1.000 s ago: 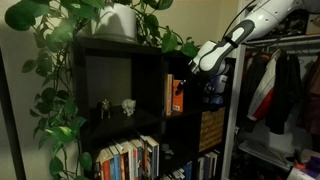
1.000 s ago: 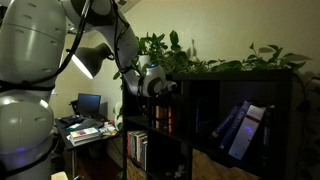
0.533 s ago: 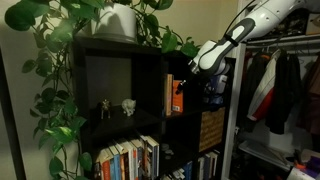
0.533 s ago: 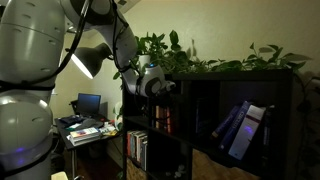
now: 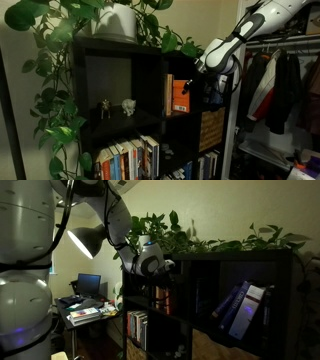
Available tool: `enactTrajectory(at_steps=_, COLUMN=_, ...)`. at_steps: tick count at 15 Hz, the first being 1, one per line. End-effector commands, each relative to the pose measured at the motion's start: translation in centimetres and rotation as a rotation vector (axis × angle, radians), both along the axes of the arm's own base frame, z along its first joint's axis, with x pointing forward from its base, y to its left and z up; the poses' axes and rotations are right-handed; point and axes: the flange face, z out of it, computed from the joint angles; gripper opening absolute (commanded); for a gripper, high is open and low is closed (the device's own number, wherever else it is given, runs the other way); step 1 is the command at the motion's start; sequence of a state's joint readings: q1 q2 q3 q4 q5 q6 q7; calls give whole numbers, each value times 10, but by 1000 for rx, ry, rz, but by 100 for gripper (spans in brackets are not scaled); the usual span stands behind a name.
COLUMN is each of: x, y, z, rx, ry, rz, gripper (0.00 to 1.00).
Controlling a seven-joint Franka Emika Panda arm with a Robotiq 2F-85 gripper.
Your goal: Move the orange book to the top left shelf
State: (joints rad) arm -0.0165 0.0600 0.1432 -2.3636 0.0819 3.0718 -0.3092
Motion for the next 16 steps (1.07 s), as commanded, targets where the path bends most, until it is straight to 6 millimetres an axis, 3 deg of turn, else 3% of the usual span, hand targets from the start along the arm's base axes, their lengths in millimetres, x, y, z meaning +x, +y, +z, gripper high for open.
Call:
enactTrajectory(at_steps=1, x=-47, y=-25, z=18, rx=-22, ry=22, rz=-59, gripper=8)
enactTrajectory(at_steps=5, x=-80, y=-41, z=27, rx=-45, ry=42, rz=-119, gripper=8)
enactTrajectory(at_steps=9, x=-104, y=-39, z=33, rx=-33, ry=63, rz=-166, gripper=8)
enactTrajectory(at_steps=11, x=-108, y=-33, z=34, rx=-14, ry=73, rz=-167, gripper=8)
enactTrajectory(at_steps=12, x=-92, y=-37, z=22, rx=-25, ry=83, rz=-145, gripper=8)
enactTrajectory(at_steps=13, x=-94, y=-36, z=22, rx=-24, ry=85, rz=-144, gripper=21)
enactTrajectory(at_steps=16, x=-93, y=-37, z=16, rx=-23, ry=96, rz=-146, gripper=21)
